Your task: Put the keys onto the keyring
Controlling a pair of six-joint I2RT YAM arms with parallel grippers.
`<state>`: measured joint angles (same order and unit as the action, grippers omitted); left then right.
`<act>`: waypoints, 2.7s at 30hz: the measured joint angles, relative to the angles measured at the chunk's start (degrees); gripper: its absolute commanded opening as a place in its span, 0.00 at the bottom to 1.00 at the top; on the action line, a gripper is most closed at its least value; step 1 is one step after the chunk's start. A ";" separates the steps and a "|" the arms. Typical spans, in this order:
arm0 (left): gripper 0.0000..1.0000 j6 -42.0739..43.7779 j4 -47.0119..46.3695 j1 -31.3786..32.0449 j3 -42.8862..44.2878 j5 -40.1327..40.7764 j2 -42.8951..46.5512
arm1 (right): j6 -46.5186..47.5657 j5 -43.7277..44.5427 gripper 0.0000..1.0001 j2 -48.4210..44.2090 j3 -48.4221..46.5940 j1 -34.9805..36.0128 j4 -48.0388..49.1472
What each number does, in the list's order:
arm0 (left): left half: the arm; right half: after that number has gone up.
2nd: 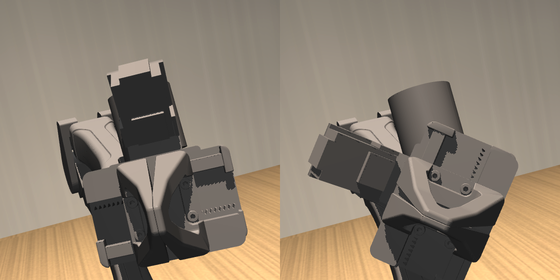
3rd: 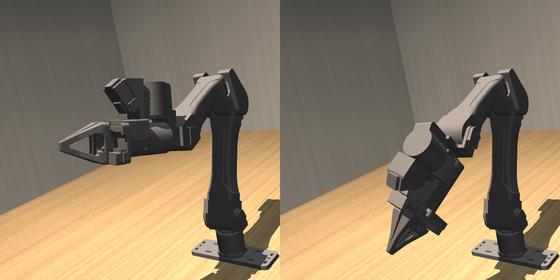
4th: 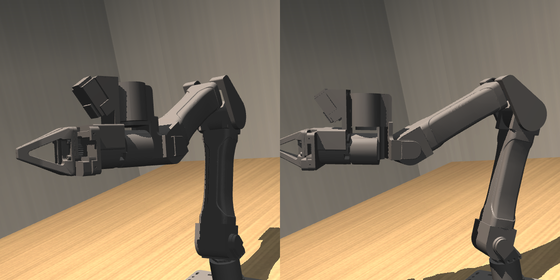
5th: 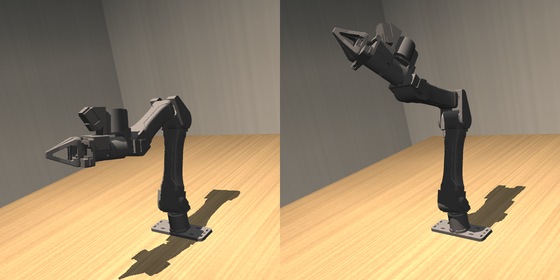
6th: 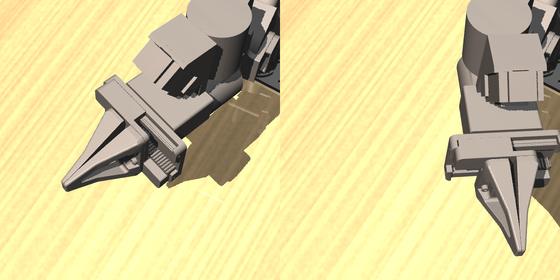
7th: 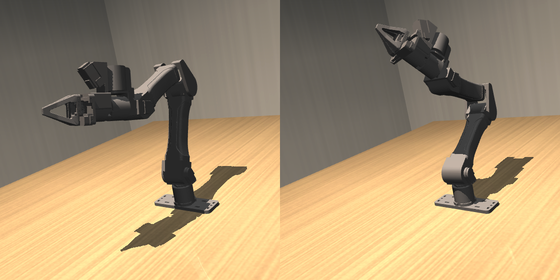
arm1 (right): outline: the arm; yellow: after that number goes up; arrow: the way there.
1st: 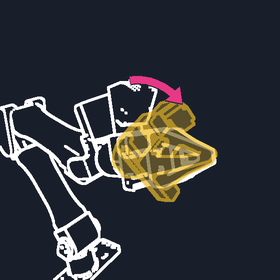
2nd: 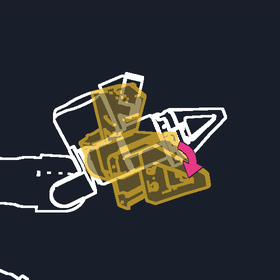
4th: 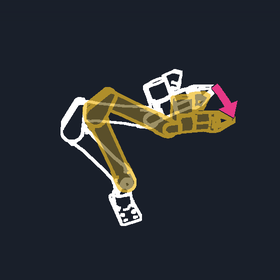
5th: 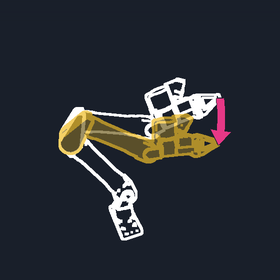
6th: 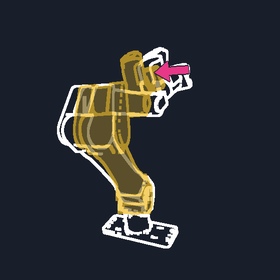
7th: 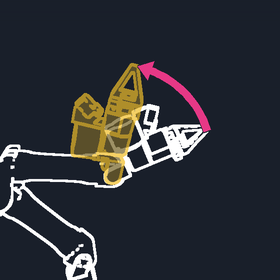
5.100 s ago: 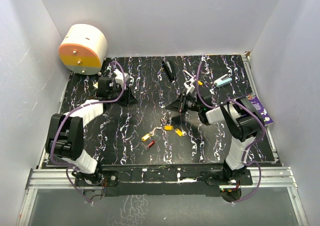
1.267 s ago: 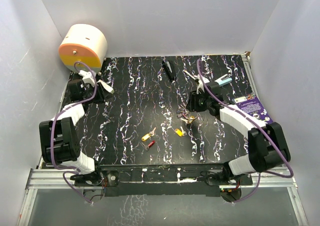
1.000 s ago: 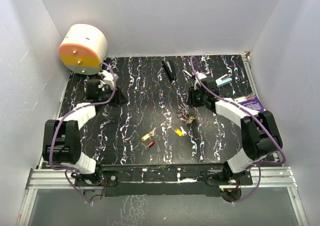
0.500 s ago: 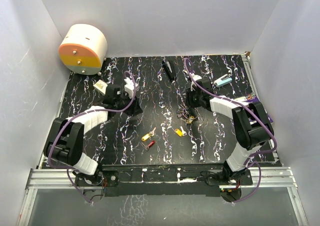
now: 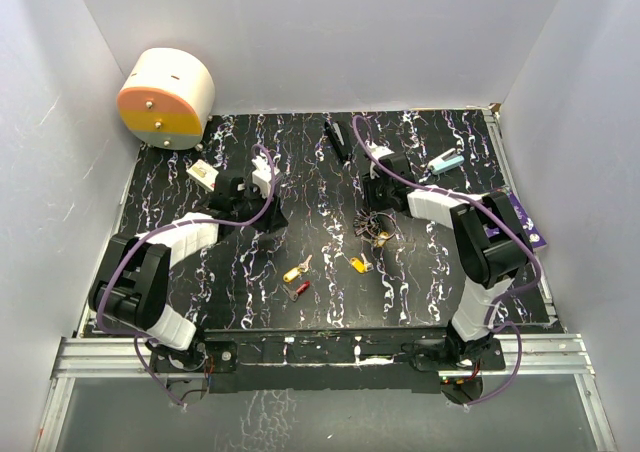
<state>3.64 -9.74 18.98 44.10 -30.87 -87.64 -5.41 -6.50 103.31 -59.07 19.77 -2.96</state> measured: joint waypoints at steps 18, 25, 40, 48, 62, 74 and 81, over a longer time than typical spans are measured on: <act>0.34 -0.26 -0.59 0.28 0.00 0.02 -0.04 | 2.05 3.63 0.24 1.86 -1.03 1.16 -1.70; 0.34 -0.20 -0.55 0.37 0.02 0.17 -0.04 | 2.49 5.09 0.24 0.83 0.42 2.01 -1.57; 0.49 1.75 2.38 5.27 1.33 2.54 -0.15 | 2.43 7.26 0.22 -1.31 2.62 2.64 -2.80; 0.48 0.63 3.45 18.08 8.15 2.54 -5.31 | 2.23 8.28 0.08 -1.31 2.73 2.69 -2.80; 0.59 -6.80 -29.03 26.34 -4.35 4.00 -8.50 | 0.35 8.74 0.08 -1.20 2.60 2.69 -2.80; 0.61 -4.31 -71.30 33.90 -17.64 13.70 -13.22 | -2.21 9.18 0.08 -0.15 1.81 2.69 -1.90; 0.59 -1.77 -80.78 38.47 -16.35 19.67 -24.24 | -2.80 9.16 0.08 0.79 1.46 2.69 0.04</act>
<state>1.87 -90.52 57.45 27.75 -11.20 -111.87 -8.21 2.66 104.09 -57.60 22.46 -2.92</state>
